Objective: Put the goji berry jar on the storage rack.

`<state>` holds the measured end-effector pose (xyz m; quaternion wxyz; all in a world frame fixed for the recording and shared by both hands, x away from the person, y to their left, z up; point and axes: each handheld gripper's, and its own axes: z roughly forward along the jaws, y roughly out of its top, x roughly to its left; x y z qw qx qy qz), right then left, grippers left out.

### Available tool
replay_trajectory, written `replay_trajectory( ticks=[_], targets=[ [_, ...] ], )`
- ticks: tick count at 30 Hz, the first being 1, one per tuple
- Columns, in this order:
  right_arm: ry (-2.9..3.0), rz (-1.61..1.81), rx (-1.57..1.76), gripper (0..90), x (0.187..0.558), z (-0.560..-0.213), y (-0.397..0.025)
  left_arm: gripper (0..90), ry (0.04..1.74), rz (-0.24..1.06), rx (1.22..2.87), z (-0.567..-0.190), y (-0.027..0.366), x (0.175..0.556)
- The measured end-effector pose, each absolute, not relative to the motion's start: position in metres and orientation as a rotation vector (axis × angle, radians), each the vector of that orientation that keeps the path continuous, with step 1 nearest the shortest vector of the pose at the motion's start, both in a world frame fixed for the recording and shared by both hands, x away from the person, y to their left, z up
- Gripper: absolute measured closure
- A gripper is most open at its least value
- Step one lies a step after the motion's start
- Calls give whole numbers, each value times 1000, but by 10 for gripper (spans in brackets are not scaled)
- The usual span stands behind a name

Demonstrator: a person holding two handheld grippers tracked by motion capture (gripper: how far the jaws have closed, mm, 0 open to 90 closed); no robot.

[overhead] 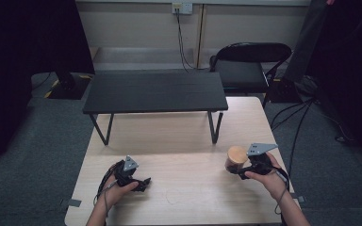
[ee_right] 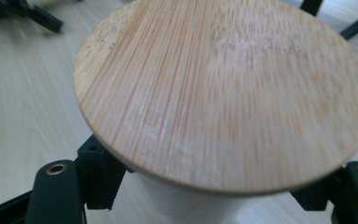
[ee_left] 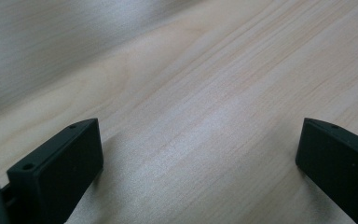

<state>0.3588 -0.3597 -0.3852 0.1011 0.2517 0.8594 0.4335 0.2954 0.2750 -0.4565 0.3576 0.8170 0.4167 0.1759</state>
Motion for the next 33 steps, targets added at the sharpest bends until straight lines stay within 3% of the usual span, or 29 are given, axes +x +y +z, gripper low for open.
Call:
replay_trajectory(
  ticks=[33],
  targets=[
    [2633, 1307, 604, 259, 407, -262, -299, 0, 1075, 454, 2110, -456, 275, 295]
  ],
)
